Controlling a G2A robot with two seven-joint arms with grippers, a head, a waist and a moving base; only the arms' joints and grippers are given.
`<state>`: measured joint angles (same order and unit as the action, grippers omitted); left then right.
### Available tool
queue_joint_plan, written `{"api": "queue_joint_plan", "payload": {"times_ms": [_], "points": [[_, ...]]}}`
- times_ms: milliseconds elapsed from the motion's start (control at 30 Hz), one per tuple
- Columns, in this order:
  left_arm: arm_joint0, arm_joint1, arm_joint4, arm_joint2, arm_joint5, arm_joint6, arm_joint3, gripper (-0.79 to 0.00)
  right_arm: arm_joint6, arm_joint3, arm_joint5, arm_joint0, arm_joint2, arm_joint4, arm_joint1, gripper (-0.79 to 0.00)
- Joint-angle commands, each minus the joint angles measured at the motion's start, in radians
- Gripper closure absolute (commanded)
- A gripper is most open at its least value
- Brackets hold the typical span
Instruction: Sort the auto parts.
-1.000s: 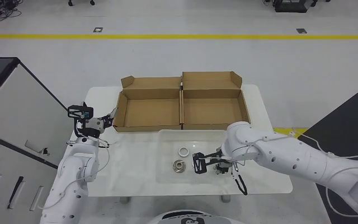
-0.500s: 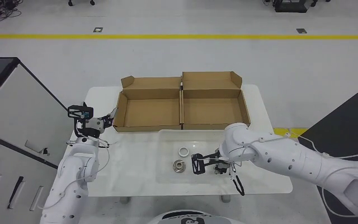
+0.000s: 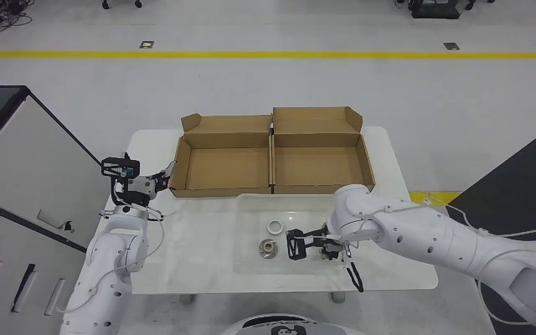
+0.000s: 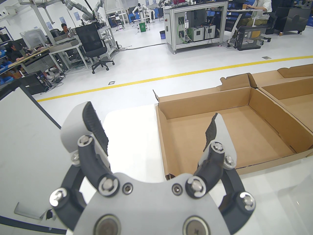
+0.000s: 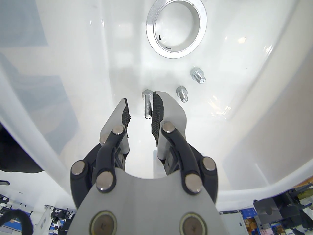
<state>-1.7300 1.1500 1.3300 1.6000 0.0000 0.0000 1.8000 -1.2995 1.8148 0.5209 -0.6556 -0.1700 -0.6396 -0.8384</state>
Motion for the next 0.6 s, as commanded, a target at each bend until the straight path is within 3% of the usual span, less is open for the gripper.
{"api": "queue_joint_plan", "payload": {"times_ms": [0,133,200,567], "points": [[0.000,0.000,0.000,0.000,0.000,0.000,0.000,-0.785,-0.001,-0.002,-0.001,-0.001,0.000,0.001,-0.002,-0.215],[0.000,0.000,0.000,0.000,0.000,0.000,0.000,-0.785,-0.004,-0.011,-0.004,-0.003,0.000,0.001,-0.007,-0.117],[0.000,0.000,0.000,0.000,0.000,0.000,0.000,-0.785,-0.006,-0.015,-0.006,-0.003,0.000,0.002,-0.009,0.000],[0.000,0.000,0.000,0.000,0.000,0.000,0.000,-0.785,-0.055,0.063,-0.055,0.071,0.000,0.094,-0.003,0.000]]}}
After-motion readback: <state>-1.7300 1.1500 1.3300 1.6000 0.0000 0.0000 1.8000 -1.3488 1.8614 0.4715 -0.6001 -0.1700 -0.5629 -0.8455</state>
